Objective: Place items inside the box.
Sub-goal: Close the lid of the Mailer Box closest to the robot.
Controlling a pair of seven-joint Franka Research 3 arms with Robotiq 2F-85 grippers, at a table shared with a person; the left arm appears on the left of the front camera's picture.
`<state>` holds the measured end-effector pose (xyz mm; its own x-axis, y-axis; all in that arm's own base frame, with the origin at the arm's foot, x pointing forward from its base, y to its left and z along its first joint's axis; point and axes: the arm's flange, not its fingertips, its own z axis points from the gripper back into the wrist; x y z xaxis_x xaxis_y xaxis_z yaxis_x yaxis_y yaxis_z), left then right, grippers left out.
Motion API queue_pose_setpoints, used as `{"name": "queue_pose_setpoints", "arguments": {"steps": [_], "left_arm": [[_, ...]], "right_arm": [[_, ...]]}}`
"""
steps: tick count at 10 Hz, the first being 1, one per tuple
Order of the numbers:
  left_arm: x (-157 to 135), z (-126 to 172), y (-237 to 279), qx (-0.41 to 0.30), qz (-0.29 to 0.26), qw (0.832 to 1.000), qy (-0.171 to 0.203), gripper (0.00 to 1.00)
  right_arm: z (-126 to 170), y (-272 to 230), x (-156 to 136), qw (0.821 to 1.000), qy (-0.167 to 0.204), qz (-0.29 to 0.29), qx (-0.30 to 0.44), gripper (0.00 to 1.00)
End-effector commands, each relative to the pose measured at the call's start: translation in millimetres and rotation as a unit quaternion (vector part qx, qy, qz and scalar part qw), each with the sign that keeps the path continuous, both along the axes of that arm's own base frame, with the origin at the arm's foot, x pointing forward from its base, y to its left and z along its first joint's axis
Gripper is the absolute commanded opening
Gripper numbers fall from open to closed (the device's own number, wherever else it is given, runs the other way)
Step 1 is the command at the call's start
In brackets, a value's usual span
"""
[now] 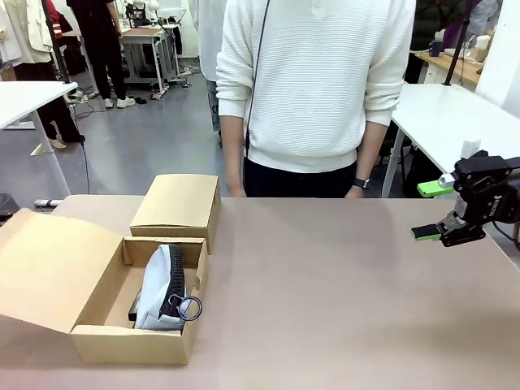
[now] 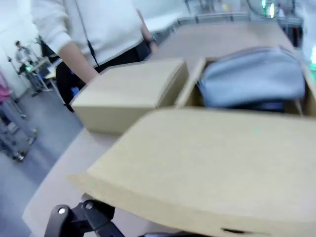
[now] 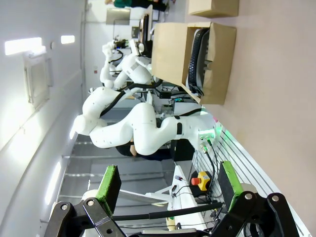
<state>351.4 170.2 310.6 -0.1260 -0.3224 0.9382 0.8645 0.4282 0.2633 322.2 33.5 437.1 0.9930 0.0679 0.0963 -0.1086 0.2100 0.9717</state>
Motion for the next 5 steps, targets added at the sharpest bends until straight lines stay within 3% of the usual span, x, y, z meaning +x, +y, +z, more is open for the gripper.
{"name": "queue_pose_setpoints", "arguments": {"steps": [1, 5], "left_arm": [[-53.9, 27.3, -75.6, -0.035, 0.014, 0.999, 0.021, 1.0], [-87.1, 55.5, -148.8, -0.079, -0.068, 0.991, 0.088, 1.0]], "right_arm": [[1.6, -0.9, -2.4, 1.0, 0.002, 0.002, 0.002, 1.0], [1.6, -0.9, -2.4, 1.0, 0.002, 0.002, 0.002, 1.0]]}}
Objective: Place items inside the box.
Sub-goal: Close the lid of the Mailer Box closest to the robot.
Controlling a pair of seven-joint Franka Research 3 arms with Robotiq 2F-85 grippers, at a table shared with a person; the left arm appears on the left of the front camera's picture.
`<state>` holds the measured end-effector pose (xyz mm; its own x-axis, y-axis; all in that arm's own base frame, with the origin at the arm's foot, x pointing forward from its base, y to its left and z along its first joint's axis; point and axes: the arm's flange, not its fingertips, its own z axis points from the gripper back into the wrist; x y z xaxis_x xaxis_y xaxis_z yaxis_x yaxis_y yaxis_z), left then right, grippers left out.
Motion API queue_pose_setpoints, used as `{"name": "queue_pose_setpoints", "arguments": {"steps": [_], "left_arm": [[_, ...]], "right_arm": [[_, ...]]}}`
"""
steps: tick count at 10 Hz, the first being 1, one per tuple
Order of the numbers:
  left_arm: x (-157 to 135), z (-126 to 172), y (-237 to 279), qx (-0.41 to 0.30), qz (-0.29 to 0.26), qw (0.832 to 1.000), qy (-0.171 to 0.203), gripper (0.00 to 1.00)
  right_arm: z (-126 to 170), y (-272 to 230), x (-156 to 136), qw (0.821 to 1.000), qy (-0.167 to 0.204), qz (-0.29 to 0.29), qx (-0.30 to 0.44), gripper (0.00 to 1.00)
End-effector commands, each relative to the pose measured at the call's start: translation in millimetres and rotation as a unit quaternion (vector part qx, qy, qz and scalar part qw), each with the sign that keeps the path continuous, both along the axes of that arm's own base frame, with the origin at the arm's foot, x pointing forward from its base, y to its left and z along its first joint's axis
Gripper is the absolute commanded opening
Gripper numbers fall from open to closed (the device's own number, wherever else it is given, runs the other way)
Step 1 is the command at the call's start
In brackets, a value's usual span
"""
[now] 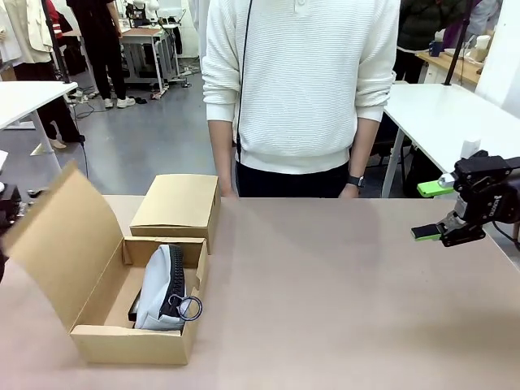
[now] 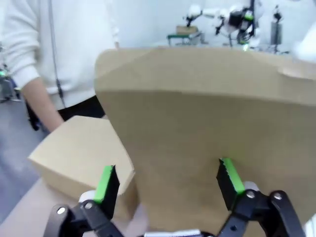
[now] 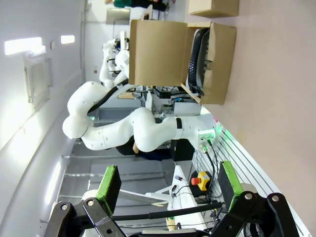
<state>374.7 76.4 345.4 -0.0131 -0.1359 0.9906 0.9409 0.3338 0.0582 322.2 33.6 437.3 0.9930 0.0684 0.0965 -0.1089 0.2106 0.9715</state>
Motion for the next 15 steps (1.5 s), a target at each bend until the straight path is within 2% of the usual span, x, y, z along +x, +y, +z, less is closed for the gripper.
{"name": "queue_pose_setpoints", "arguments": {"steps": [1, 2, 4, 5, 6, 7, 8, 10, 13, 15], "left_arm": [[-113.7, 23.9, -59.5, 0.004, 0.009, 1.0, 0.022, 1.0], [0.0, 0.0, 0.0, 0.0, 0.0, 1.0, 0.0, 1.0], [0.0, 0.0, 0.0, 0.0, 0.0, 1.0, 0.0, 1.0], [-2.4, 6.3, -4.4, 0.01, -0.006, 1.0, 0.016, 1.0], [-14.3, 8.0, -3.5, -0.042, -0.019, 0.998, 0.042, 1.0], [-27.6, 11.8, -11.6, -0.059, -0.044, 0.996, 0.054, 1.0], [-37.8, 13.5, -21.0, -0.054, -0.053, 0.995, 0.066, 1.0], [-47.8, 4.8, -49.8, -0.01, -0.07, 0.996, 0.062, 1.0], [-62.2, -3.6, -96.4, -0.003, -0.126, 0.989, 0.075, 1.0], [-71.3, -16.0, -121.4, 0.017, -0.14, 0.987, 0.073, 1.0]], "right_arm": [[1.5, -1.0, -2.4, 1.0, 0.002, 0.002, 0.002, 1.0], [1.5, -1.0, -2.4, 1.0, 0.002, 0.002, 0.002, 1.0], [1.5, -1.0, -2.4, 1.0, 0.002, 0.002, 0.002, 1.0], [1.5, -1.0, -2.4, 1.0, 0.002, 0.002, 0.002, 1.0], [1.5, -1.0, -2.4, 1.0, 0.002, 0.002, 0.002, 1.0], [1.5, -1.0, -2.4, 1.0, 0.002, 0.002, 0.002, 1.0], [1.5, -1.0, -2.4, 1.0, 0.002, 0.002, 0.002, 1.0], [1.5, -1.0, -2.4, 1.0, 0.002, 0.002, 0.002, 1.0], [1.5, -1.0, -2.4, 1.0, 0.002, 0.002, 0.002, 1.0], [1.5, -1.0, -2.4, 1.0, 0.002, 0.002, 0.002, 1.0]]}}
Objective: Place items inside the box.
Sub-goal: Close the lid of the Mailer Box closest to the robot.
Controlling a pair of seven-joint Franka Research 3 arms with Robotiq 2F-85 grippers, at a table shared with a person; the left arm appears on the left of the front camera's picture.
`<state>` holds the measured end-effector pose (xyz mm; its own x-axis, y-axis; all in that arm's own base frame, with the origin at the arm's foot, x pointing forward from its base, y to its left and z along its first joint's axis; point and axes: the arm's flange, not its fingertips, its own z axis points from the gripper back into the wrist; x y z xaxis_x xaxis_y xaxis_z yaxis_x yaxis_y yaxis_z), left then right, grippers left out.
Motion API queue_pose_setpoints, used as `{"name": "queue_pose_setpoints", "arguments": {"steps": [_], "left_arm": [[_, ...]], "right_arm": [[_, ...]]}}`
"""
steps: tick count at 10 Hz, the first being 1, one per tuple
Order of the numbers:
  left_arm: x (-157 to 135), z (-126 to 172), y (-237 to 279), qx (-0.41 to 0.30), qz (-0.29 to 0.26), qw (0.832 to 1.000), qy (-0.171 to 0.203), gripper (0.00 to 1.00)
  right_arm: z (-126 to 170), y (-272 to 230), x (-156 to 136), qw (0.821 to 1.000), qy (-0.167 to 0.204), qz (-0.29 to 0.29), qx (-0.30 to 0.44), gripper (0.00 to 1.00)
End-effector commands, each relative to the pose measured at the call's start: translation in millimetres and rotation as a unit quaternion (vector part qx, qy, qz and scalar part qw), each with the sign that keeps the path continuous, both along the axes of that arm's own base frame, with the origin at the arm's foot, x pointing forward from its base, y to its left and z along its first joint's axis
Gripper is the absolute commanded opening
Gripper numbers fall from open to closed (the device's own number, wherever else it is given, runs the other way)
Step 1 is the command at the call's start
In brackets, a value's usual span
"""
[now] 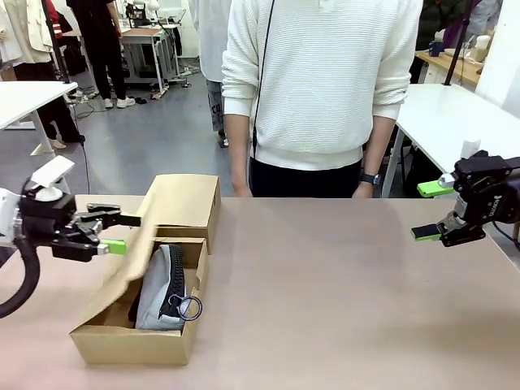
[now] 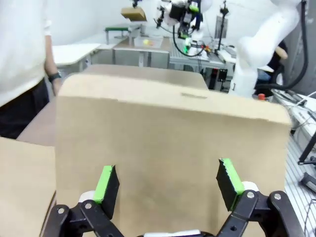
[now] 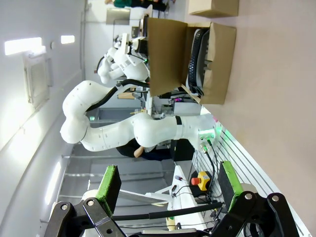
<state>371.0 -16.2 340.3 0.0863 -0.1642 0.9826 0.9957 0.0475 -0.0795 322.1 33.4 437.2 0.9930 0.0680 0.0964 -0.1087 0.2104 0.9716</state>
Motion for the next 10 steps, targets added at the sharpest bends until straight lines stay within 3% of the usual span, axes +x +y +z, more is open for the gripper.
{"name": "queue_pose_setpoints", "arguments": {"steps": [1, 4, 10], "left_arm": [[-70.1, -21.0, -37.7, 0.021, 0.01, 1.0, -0.013, 1.0], [-77.9, -42.8, -45.7, 0.056, 0.001, 0.998, -0.024, 1.0], [-75.2, -37.7, -41.8, 0.07, -0.004, 0.997, -0.038, 1.0]], "right_arm": [[1.5, -0.8, -2.4, 1.0, 0.002, 0.002, 0.002, 1.0], [1.5, -0.8, -2.4, 1.0, 0.002, 0.002, 0.002, 1.0], [1.5, -0.8, -2.4, 1.0, 0.002, 0.002, 0.002, 1.0]]}}
